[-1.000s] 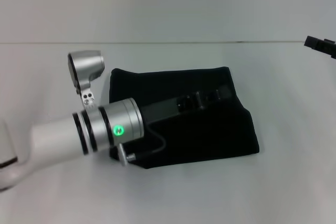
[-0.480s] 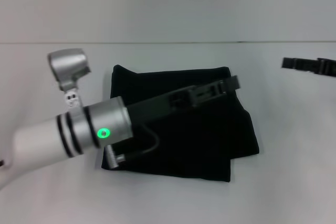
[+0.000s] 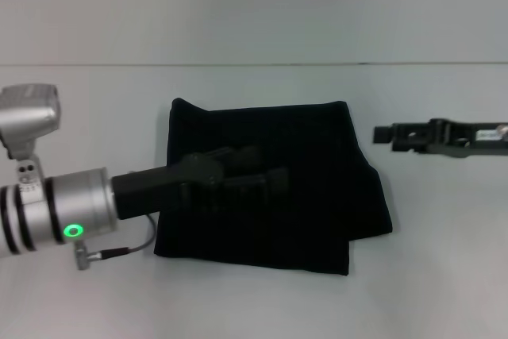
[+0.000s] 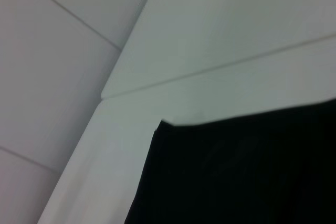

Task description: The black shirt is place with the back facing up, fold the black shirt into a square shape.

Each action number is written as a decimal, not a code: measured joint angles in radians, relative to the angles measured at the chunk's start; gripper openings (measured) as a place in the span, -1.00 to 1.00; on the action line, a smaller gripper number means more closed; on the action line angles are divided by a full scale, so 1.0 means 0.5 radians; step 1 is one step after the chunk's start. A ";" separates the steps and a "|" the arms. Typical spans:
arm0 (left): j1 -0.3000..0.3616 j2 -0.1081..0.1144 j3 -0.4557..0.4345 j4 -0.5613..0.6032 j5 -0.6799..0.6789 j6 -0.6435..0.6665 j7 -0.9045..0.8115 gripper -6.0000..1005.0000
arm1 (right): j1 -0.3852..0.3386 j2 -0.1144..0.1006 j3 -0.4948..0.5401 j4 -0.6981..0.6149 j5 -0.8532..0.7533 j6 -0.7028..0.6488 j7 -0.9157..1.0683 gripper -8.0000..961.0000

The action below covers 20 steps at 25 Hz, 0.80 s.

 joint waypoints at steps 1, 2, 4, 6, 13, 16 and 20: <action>0.007 0.011 -0.006 0.025 0.033 0.013 0.029 0.73 | 0.012 0.008 -0.015 0.027 -0.001 0.011 0.002 0.43; 0.010 0.020 -0.013 0.041 0.061 0.022 0.046 0.76 | 0.027 0.021 -0.038 0.058 -0.005 0.030 0.006 0.43; 0.014 0.037 -0.018 0.074 0.112 0.041 0.084 0.83 | 0.052 0.045 -0.077 0.099 -0.016 0.060 0.022 0.42; 0.014 0.044 -0.017 0.100 0.149 0.059 0.125 0.89 | 0.074 0.077 -0.128 0.118 -0.033 0.109 0.053 0.42; -0.005 0.052 -0.002 0.144 0.273 0.099 0.226 0.89 | 0.093 0.148 -0.199 0.138 -0.104 0.232 0.110 0.42; -0.006 0.053 -0.006 0.144 0.276 0.100 0.243 0.89 | 0.092 0.149 -0.202 0.141 -0.106 0.244 0.119 0.42; -0.006 0.053 -0.008 0.143 0.277 0.088 0.248 0.89 | 0.087 0.153 -0.215 0.142 -0.107 0.272 0.131 0.42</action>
